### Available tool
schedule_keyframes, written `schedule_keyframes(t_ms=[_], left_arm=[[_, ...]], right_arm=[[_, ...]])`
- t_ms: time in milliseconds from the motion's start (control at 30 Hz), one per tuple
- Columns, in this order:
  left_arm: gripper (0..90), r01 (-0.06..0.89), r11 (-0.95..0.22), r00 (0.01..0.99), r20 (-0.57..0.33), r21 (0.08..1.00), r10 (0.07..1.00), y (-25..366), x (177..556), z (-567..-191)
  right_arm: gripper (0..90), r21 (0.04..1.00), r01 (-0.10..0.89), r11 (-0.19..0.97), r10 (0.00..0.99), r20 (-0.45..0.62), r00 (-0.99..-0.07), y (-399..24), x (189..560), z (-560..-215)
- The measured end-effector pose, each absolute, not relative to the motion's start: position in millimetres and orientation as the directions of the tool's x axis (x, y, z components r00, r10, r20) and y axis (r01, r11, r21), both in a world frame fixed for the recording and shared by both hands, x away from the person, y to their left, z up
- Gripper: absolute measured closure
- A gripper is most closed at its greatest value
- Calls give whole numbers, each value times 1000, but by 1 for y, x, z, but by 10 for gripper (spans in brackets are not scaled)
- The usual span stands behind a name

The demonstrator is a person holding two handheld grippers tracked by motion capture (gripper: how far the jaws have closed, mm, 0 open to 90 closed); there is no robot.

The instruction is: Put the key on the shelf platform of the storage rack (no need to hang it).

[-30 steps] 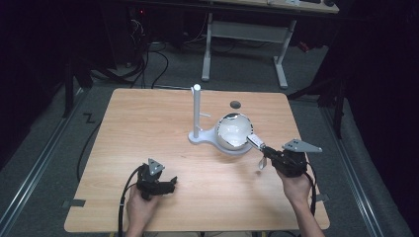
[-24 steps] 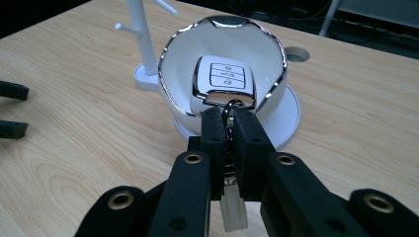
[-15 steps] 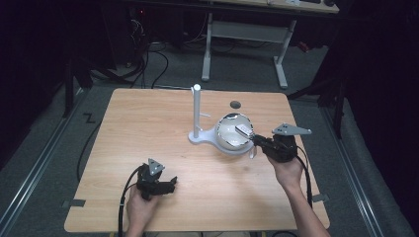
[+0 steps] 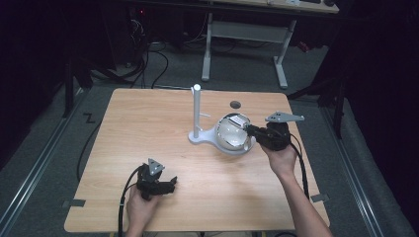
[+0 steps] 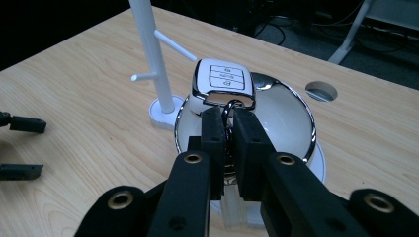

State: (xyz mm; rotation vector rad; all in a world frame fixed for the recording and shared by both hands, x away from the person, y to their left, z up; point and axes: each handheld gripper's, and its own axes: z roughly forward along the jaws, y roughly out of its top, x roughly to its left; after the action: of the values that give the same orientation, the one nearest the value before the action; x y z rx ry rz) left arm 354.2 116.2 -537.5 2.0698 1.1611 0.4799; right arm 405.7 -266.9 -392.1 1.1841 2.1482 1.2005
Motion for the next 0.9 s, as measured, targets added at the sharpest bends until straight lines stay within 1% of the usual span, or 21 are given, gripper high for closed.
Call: schedule_keyframes(t_ms=[233,433,667,900], left_arm=[[156,587,-349,529,-19,730,849,116,354,-538],[156,587,-349,529,-19,730,849,116,354,-537],[156,587,-349,529,-20,730,849,116,354,-538],[156,587,-349,528,-19,730,849,116,354,-538]], right_arm=[[849,848,459,265,824,48,-565,-259,416,-385],[849,851,442,282,821,25,-571,-252,424,-379],[849,845,457,278,825,34,-564,-252,431,-393],[848,826,475,304,825,21,-564,-255,432,-405]])
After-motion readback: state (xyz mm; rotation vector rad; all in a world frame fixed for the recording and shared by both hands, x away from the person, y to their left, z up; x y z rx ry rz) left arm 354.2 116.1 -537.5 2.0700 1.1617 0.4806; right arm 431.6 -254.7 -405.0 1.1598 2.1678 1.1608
